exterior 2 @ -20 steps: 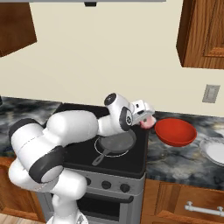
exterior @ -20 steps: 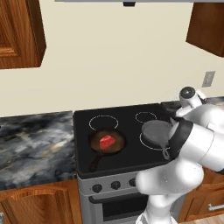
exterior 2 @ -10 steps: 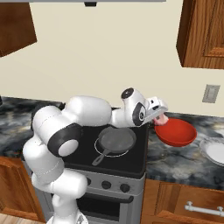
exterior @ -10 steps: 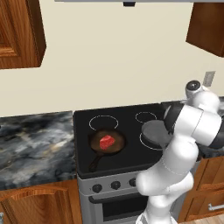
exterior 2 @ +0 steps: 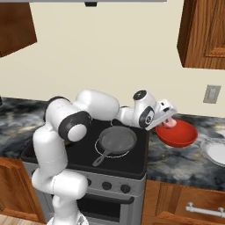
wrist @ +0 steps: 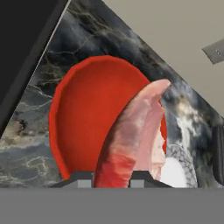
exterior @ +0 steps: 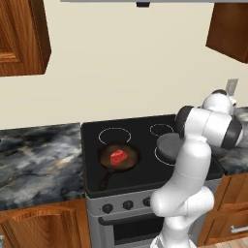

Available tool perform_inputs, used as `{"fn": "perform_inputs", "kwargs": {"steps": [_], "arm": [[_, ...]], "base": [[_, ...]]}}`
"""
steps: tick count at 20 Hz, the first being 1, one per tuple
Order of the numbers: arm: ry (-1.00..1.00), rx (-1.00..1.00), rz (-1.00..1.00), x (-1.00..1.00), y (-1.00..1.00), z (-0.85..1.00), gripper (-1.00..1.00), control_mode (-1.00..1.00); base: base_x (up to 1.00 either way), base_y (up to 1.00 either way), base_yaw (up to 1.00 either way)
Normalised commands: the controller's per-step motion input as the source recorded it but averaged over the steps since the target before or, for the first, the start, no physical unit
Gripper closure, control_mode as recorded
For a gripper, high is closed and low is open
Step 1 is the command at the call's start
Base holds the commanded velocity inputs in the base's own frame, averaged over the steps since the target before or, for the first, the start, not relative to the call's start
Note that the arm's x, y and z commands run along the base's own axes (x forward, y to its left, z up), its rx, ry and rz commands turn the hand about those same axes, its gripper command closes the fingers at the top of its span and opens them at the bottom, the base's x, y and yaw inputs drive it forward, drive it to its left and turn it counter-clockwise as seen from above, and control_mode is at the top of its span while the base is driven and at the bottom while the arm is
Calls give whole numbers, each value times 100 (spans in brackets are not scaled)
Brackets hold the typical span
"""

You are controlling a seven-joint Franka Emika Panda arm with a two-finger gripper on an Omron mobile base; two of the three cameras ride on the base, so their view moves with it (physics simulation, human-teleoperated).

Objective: Place one of the steaks on the plate and the other in the bowl. Then place the bowl in the fridge.

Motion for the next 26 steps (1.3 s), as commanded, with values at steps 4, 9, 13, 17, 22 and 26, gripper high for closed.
{"fn": "perform_inputs", "kwargs": {"steps": [4,9,13,17,22,26], "arm": [[7,0,4,34,-21,-31,100,-100],[9,0,4,29,-26,-32,100,-100],[3,0,4,33,-37,-38,100,-100],[5,0,3,44,-19,-29,-100,-100],[2,0,3,26,-15,-15,-100,-100],[0,-1,3,-18,8,2,-100,-100]], "base": [[0,0,0],[0,0,0],[0,0,0],[0,0,0],[0,0,0],[0,0,0]]}}
